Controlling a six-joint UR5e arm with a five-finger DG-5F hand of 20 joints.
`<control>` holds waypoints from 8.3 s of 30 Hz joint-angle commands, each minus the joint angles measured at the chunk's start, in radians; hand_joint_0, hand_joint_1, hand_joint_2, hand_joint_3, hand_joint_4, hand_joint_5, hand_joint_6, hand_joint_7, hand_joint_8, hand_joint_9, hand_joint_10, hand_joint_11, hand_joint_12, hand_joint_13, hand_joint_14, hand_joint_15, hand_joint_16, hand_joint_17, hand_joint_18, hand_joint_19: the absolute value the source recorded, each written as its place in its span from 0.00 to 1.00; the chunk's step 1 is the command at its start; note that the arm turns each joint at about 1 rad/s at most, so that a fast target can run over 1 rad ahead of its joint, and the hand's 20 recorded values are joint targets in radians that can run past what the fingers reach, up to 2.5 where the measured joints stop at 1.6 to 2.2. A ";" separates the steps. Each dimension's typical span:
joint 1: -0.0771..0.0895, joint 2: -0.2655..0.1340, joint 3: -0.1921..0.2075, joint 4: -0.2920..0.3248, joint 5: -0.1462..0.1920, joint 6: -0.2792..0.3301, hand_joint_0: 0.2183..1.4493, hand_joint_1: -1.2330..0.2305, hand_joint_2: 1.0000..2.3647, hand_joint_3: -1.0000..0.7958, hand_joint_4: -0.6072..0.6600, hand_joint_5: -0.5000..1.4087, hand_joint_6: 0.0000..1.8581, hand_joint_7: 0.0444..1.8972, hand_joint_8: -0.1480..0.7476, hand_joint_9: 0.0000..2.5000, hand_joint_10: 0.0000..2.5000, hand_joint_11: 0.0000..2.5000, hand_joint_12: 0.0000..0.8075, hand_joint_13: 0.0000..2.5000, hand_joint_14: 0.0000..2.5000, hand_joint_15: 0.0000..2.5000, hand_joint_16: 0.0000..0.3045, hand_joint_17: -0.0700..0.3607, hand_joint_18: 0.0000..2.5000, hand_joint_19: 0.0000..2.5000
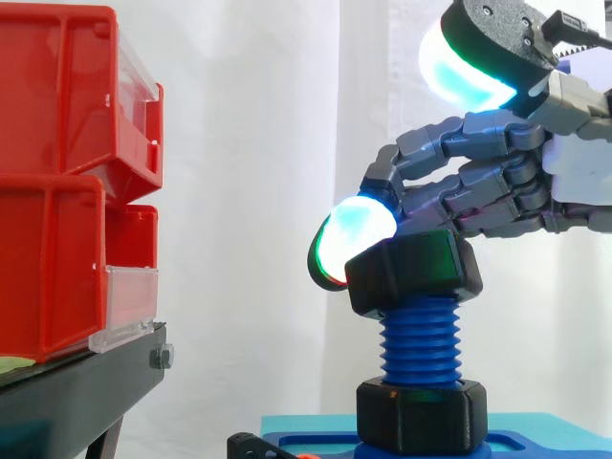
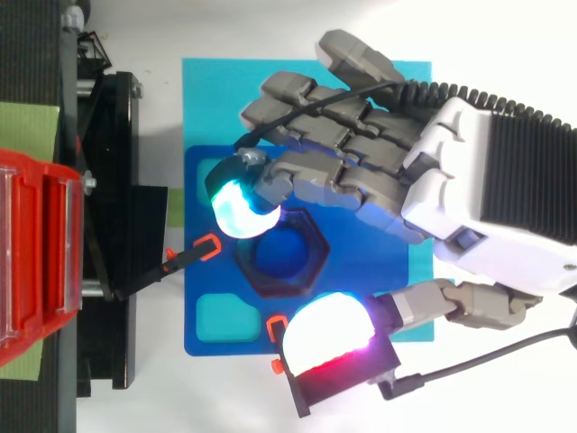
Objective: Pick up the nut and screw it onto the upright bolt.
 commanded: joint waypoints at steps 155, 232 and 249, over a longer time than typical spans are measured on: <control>-0.039 0.000 0.074 -0.140 -0.082 -0.040 0.19 0.31 0.00 0.28 0.61 0.12 0.27 0.42 0.41 0.00 0.00 0.00 0.43 0.00 0.00 0.00 0.16 0.42 0.00 0.00; -0.046 0.000 0.041 -0.100 -0.080 -0.041 0.27 0.34 0.00 0.28 0.64 0.16 0.27 0.60 0.42 0.05 0.00 0.00 0.40 0.01 0.00 0.00 0.14 0.39 0.00 0.00; -0.047 0.002 0.041 -0.096 -0.082 -0.040 0.27 0.37 0.00 0.28 0.66 0.17 0.27 0.61 0.45 0.10 0.00 0.00 0.39 0.05 0.00 0.00 0.13 0.38 0.00 0.00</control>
